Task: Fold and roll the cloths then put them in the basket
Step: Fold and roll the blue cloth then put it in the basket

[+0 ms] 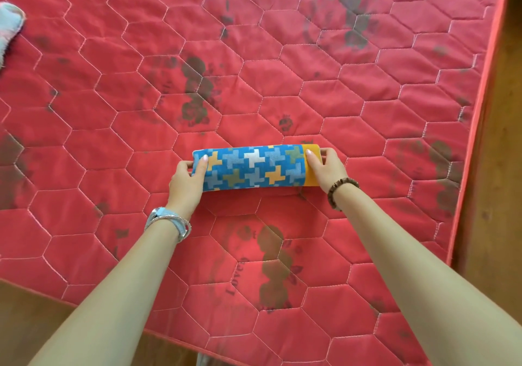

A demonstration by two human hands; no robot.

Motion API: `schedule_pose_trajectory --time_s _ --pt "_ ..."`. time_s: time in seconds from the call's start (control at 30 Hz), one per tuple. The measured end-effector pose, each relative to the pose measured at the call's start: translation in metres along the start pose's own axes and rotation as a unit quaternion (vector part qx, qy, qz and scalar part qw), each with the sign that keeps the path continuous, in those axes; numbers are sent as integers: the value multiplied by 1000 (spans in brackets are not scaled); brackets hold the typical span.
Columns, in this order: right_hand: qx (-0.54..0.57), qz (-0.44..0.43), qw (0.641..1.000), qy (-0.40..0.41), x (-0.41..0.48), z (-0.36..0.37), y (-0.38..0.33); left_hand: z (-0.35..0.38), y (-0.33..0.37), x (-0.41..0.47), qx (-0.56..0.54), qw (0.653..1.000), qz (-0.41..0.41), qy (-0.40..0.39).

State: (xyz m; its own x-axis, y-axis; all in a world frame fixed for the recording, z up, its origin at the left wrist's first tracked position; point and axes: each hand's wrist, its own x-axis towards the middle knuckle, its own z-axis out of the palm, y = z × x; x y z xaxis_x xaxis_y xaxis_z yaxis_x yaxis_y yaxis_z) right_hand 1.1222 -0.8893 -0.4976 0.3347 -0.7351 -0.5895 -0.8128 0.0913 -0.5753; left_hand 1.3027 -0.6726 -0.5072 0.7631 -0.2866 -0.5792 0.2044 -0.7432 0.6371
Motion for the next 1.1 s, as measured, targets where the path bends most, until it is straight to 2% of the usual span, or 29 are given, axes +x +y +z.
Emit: schedule_pose_trajectory --time_s 0.1,0.27,0.43,0.6,0.7,0.83,1.1 --pt "26 11 1000 -4 -1 2 -7 -5 6 5 -28 999 -16 -20" --pt "92 34 995 -6 -5 3 -15 -5 12 8 -172 981 -65 -66" --pt "147 10 989 -5 -20 -9 -17 -7 20 -13 -250 967 -47 -37" --pt "267 -15 964 -6 -60 -29 -27 -25 45 -49 -317 947 -22 -49" --pt "324 -13 946 -25 -98 -46 -42 -46 71 -78 -332 939 9 -87" --pt "367 -1 930 0 -157 -79 -67 -84 108 -127 -338 932 14 -133" --pt "420 2 907 35 -276 -157 -134 -154 190 -226 -352 919 47 -171"
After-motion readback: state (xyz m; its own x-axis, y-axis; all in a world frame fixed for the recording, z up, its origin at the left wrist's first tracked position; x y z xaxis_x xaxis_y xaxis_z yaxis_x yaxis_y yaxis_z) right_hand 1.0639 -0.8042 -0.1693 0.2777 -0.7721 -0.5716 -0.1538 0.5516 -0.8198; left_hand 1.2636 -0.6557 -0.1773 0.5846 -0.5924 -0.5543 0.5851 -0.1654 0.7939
